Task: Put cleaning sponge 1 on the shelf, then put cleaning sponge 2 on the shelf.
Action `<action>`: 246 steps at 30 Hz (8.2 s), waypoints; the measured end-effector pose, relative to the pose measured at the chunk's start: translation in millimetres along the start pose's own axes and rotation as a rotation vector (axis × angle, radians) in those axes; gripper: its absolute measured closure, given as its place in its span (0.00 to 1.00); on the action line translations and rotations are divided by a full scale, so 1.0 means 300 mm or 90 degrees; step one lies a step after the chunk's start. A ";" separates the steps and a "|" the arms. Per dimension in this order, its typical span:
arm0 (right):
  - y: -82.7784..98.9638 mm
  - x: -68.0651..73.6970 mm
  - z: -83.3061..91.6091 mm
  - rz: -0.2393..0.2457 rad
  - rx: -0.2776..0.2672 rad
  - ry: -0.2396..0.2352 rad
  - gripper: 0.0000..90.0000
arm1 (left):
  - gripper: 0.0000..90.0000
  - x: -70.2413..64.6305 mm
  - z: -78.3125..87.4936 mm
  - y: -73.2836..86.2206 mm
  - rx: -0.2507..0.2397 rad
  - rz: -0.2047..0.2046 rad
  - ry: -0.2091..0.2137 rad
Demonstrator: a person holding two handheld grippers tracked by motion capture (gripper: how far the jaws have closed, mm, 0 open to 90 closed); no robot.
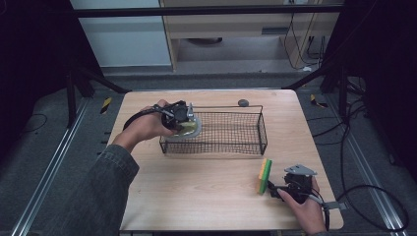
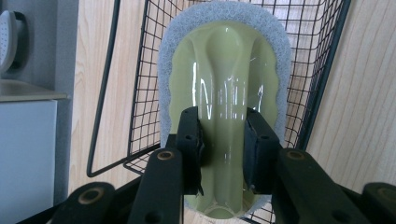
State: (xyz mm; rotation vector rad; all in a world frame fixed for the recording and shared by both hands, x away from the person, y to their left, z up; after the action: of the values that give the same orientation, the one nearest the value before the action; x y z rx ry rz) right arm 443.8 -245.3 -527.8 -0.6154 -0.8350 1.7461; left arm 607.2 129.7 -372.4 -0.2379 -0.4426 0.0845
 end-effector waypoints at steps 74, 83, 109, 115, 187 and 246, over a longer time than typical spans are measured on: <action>0.000 0.000 0.000 -0.001 0.001 0.000 0.01 | 0.68 -0.032 -0.046 0.047 -0.021 0.049 0.024; 0.000 0.001 0.000 -0.002 0.001 0.000 0.01 | 0.49 -0.024 0.005 0.048 -0.051 0.078 -0.026; 0.000 0.003 0.001 -0.003 0.000 -0.002 0.01 | 0.04 -0.199 0.111 0.149 -0.171 0.286 -0.099; -0.001 0.004 0.001 -0.005 0.001 -0.001 0.01 | 0.05 -0.233 0.110 0.243 -0.189 0.341 -0.122; -0.317 0.214 0.219 0.018 0.113 -0.033 0.13 | 0.00 -0.403 -0.191 0.671 -0.213 0.634 -0.127; -0.359 0.166 0.115 -0.012 0.185 -0.047 0.72 | 0.00 -0.403 -0.191 0.671 -0.213 0.634 -0.127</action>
State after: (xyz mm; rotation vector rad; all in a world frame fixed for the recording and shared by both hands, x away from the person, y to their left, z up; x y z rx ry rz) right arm 466.1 -184.8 -422.4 -0.3507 -0.6176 1.8384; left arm 517.4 296.7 -522.1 -0.7694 -0.5010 1.0218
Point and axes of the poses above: each handheld gripper's, and its own axes: z roughly backward along the jaws, y roughly out of its underside, x roughly to its left, the point moved 2 cm from there along -z, roughly forward along the jaws, and after that the axes turned 5 degrees about -x, right-handed, at the moved point
